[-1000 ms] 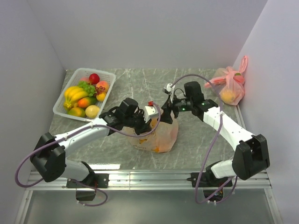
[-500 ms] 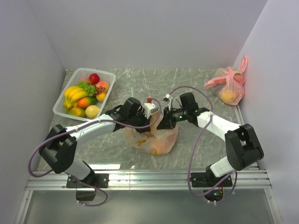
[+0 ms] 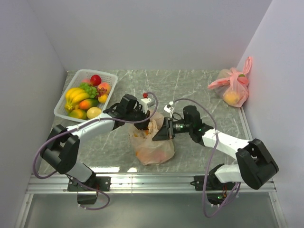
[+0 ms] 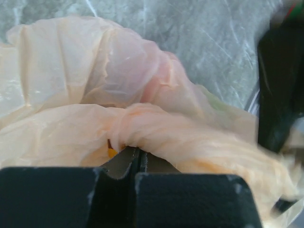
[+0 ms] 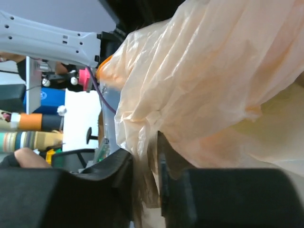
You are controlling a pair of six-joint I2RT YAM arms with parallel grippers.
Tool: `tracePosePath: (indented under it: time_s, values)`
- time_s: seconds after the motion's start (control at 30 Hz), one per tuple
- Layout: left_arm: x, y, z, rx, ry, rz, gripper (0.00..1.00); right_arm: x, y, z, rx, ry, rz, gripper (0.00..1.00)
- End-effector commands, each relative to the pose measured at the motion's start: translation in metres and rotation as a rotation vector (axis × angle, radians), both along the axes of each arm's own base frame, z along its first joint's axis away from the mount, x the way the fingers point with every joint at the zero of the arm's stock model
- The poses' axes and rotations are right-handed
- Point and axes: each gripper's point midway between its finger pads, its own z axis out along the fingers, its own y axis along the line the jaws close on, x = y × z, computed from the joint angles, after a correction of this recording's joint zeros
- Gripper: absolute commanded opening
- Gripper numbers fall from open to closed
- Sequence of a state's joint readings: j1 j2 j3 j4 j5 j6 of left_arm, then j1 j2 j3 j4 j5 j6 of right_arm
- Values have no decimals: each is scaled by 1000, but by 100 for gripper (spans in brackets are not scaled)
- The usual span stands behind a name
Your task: Place the fake fruits into the plastic bag and tie a complex knot
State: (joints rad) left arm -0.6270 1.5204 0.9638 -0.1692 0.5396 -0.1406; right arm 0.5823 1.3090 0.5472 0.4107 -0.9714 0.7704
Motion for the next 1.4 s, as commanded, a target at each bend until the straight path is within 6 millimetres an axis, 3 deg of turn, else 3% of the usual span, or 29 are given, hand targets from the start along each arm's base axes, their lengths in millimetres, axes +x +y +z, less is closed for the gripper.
tracePosePath:
  time_s: [0.0,0.13,0.23,0.33,0.4,0.47,0.5,0.53,0.57,0.6,0.63,0.77,0.9,1.03,1.07,1.17,1.3,1.37]
  values:
    - [-10,-5,20,-71,-30,-62,0,21,-16,28,-12,-85,-27,35]
    - [-22,7,19,-59,-37,-62,1,39,-51,32,-115,-214,-84,49]
    - [-25,11,20,-48,-29,-39,1,54,-68,33,-197,-327,-107,52]
    - [-29,14,16,-34,2,-21,1,71,-71,24,-243,-368,-162,28]
    - [-30,14,14,-35,22,-10,1,79,-65,18,-241,-346,-169,23]
    - [-30,13,13,-31,29,1,0,74,-50,6,-255,-277,-108,31]
    - [-28,13,11,-25,40,9,1,71,-45,3,-246,-243,-87,44]
    - [-28,12,9,-19,53,16,0,67,-43,-5,-236,-195,-70,50]
    - [-28,12,8,-22,72,28,0,63,-36,2,-182,-172,-54,59]
    - [-29,11,5,-22,94,32,1,60,-35,3,-167,-161,-51,75]
    - [-30,9,7,-40,112,39,1,50,-30,-1,-161,-140,-30,81]
    - [-31,0,4,-98,174,90,0,42,-19,-17,-169,-67,-18,84]
    - [-27,-11,-8,-149,296,168,1,47,-11,-31,-152,6,-23,84]
    - [-22,-26,14,-307,327,199,1,47,4,-30,-102,70,-32,84]
    - [-17,-31,27,-368,292,181,1,50,9,-24,-70,45,-35,84]
    - [-27,-35,49,-482,350,139,0,51,23,-9,-10,31,-38,84]
    - [-39,-37,98,-686,337,31,0,54,35,16,83,22,-50,84]
    - [-52,-34,105,-737,389,1,0,54,37,28,131,17,-59,84]
